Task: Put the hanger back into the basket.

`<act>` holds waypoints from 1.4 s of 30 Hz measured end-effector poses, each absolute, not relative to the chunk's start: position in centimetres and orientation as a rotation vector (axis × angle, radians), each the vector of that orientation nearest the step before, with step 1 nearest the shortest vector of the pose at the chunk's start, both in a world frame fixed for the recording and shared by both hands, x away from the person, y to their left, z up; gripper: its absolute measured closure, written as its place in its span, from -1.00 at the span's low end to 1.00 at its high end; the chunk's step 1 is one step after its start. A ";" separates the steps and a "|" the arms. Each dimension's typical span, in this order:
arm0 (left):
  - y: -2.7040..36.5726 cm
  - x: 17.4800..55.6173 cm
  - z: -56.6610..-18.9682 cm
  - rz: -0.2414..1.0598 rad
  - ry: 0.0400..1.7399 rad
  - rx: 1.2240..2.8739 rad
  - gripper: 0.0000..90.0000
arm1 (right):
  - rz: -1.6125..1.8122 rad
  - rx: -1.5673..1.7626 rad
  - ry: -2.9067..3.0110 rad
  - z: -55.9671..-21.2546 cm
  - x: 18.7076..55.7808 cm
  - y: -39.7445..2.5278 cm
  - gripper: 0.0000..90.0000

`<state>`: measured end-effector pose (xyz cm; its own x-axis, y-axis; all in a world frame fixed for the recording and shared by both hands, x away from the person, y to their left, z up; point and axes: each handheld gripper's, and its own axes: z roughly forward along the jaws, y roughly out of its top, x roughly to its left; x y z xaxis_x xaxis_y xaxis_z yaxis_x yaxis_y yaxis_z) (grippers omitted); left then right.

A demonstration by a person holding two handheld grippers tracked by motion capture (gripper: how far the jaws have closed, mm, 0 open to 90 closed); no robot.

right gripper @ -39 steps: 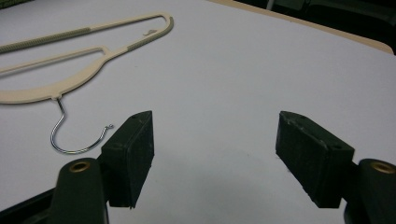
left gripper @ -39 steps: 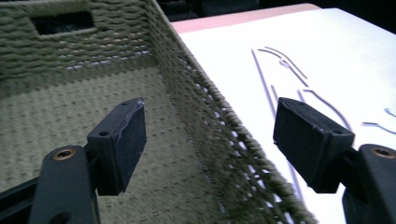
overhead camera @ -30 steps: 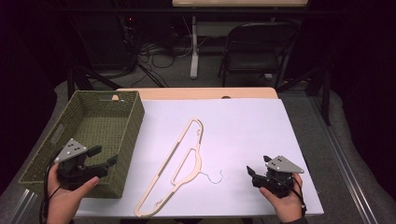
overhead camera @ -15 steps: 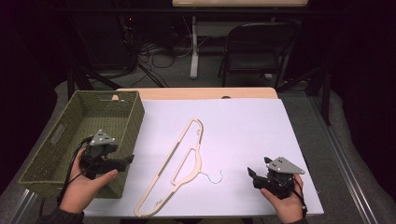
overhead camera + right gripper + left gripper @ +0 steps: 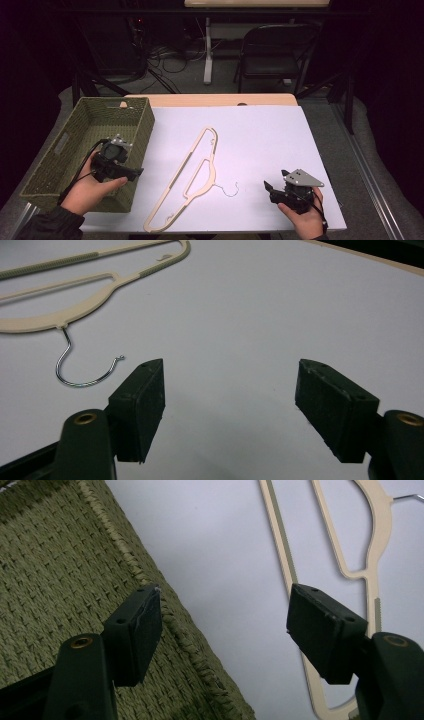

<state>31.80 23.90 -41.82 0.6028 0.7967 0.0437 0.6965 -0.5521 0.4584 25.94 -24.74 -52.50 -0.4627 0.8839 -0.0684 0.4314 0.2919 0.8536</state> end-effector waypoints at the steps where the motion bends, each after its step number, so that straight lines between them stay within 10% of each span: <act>1: 23.8 31.9 -41.8 0.340 1.199 2.443 -0.32 | 1.087 1.174 2.021 -52.5 25.9 -24.7 -0.38; 42: 14.9 33.5 -43.1 0.126 1.056 2.681 -0.37 | 1.152 1.216 1.951 -52.4 25.9 -25.3 -0.53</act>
<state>33.54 14.87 -43.06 0.7326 0.6806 -0.0134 0.6583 -0.7033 0.2684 25.85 -25.28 -52.44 -0.4299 0.9027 -0.0192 0.4193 0.2184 0.8812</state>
